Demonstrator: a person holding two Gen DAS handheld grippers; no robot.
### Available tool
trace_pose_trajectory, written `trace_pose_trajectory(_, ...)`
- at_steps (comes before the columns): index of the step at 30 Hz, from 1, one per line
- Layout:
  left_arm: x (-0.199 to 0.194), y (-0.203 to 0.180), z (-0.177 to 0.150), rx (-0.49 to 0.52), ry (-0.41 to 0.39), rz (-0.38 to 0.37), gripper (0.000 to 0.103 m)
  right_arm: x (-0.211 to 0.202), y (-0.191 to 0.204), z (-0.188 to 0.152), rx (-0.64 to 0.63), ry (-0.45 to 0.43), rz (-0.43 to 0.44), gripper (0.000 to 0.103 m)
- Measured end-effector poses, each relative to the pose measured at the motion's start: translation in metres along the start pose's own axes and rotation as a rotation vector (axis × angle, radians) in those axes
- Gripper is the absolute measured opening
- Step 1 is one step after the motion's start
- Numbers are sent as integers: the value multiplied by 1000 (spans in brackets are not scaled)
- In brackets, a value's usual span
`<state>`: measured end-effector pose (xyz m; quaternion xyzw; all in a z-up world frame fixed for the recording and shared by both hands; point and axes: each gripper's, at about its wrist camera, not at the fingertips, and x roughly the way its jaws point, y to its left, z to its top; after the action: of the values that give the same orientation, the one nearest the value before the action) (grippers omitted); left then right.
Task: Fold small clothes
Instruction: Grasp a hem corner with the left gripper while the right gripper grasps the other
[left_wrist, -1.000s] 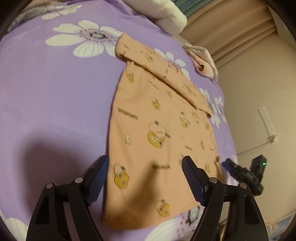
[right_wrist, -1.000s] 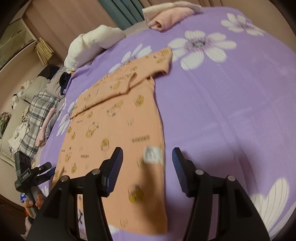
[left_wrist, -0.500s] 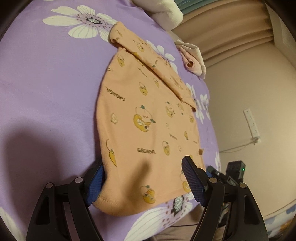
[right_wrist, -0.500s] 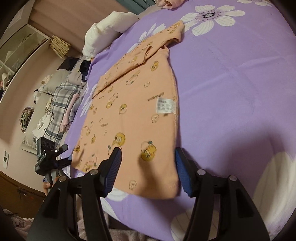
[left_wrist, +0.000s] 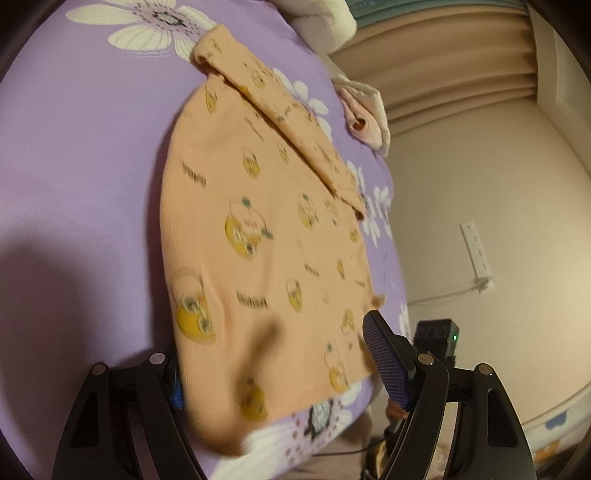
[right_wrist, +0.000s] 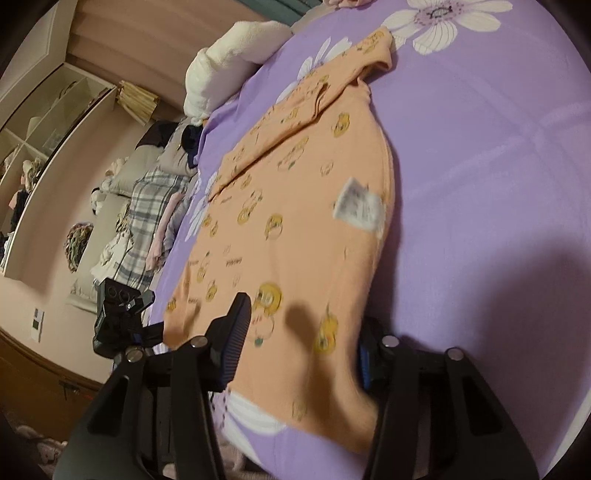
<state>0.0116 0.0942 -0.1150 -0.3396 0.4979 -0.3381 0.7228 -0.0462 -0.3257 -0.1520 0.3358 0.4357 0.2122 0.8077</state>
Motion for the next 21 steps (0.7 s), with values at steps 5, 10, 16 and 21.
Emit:
trace_pose_trajectory(5, -2, -2, -10, 3, 5, 3, 78, -9, 1, -12, -6, 15, 3, 48)
trace_pose_trajectory(10, 4, -1, -3, -22, -27, 45, 66, -2, 2, -11, -7, 8, -13, 38)
trace_pose_trajectory(16, 7, 7, -4, -71, -17, 104, 21, 6, 3, -7, -10, 0, -46, 17)
trace_pose_trajectory(21, 4, 8, 0, -80, -27, 97, 7, 5, 9, -3, -34, -6, -84, 8)
